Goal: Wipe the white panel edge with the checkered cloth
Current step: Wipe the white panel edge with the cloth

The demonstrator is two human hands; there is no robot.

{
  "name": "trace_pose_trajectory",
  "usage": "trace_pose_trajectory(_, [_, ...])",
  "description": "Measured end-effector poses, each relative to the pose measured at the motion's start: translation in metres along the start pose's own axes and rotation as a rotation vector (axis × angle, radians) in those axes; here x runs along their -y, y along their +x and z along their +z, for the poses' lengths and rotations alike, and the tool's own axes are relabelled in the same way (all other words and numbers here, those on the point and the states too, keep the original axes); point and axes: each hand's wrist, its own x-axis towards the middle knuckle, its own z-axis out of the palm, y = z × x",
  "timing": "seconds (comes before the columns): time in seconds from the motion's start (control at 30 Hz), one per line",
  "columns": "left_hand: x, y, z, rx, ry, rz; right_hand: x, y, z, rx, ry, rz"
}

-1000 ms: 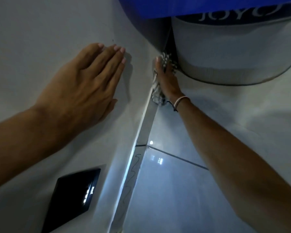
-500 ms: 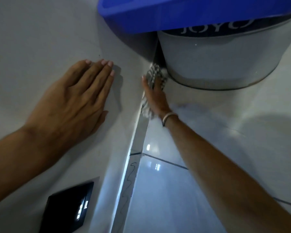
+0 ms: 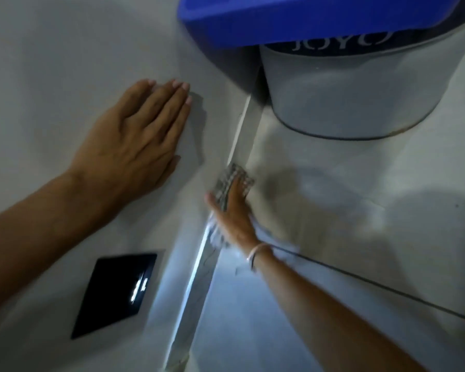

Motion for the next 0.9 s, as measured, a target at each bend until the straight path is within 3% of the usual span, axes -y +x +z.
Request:
trace_pose_trajectory(0.17, [-0.033,-0.076,-0.005,-0.028,-0.068,-0.157,0.023,0.055,-0.027,-0.107,0.027,-0.02])
trace_pose_trajectory(0.3, [-0.079,-0.149,-0.001,-0.054,-0.138,-0.307,-0.01,-0.034,0.017,-0.058,0.074,0.046])
trace_pose_trajectory(0.47, [-0.106,-0.177,0.007,-0.033,-0.058,-0.352,-0.094,-0.223,0.115,0.28,-0.143,-0.043])
trace_pose_trajectory(0.53, [-0.108,-0.176,0.01,-0.026,-0.055,-0.387,-0.102,-0.258,0.132,0.376,-0.166,-0.011])
trace_pose_trajectory(0.63, [-0.11,-0.176,0.011,-0.054,-0.034,-0.428,-0.084,-0.225,0.125,0.261,-0.081,0.043])
trace_pose_trajectory(0.8, [-0.12,-0.173,0.012,-0.093,-0.036,-0.459,-0.033,-0.078,0.072,-0.162,0.233,0.075])
trace_pose_trajectory(0.9, [-0.119,-0.17,0.013,-0.11,-0.024,-0.475,-0.038,-0.069,0.069,-0.107,0.18,0.082])
